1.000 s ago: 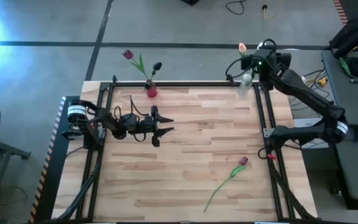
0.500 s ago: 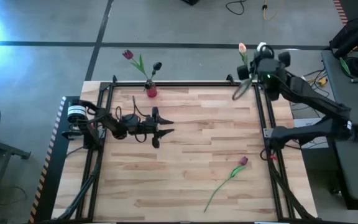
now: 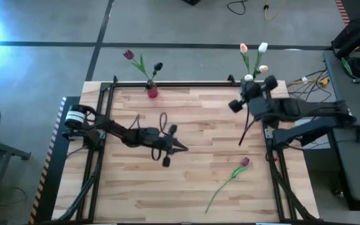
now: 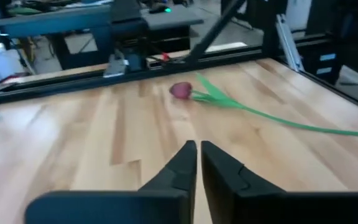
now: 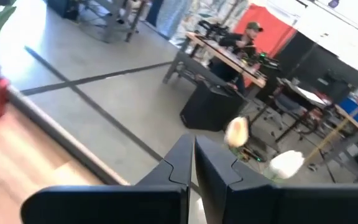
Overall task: Sort flowers into vase by color
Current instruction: Put the red tulip into the red vase
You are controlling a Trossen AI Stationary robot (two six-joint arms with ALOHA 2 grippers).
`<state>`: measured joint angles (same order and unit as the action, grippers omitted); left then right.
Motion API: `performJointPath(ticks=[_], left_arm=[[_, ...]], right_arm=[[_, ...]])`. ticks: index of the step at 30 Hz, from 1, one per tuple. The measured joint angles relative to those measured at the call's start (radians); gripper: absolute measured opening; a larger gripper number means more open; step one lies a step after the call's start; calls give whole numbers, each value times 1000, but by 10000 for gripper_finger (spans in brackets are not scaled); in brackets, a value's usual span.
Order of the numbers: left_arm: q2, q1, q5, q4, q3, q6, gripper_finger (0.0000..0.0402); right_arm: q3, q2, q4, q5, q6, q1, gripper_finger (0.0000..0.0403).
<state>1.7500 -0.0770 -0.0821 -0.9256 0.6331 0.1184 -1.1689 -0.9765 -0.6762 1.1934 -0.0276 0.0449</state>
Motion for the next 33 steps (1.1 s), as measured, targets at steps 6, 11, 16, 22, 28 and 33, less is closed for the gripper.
performJointPath(ticks=[6,11,16,22,28,33], left_arm=[[2,-62,21,295,150,3,1],[3,-115,105,451,247,-4,0],[42,-174,151,474,310,-46,0],[177,-233,187,465,426,-136,0],[349,-277,250,671,681,-207,0],[491,-296,305,946,959,-300,0]], right_arm=[[141,0,49,65,-107,102,13],[233,-1,94,64,-142,176,13],[321,0,132,42,-208,239,12],[450,0,335,-98,-191,272,12],[561,0,521,-171,-148,272,12],[607,0,537,-175,-189,274,12]])
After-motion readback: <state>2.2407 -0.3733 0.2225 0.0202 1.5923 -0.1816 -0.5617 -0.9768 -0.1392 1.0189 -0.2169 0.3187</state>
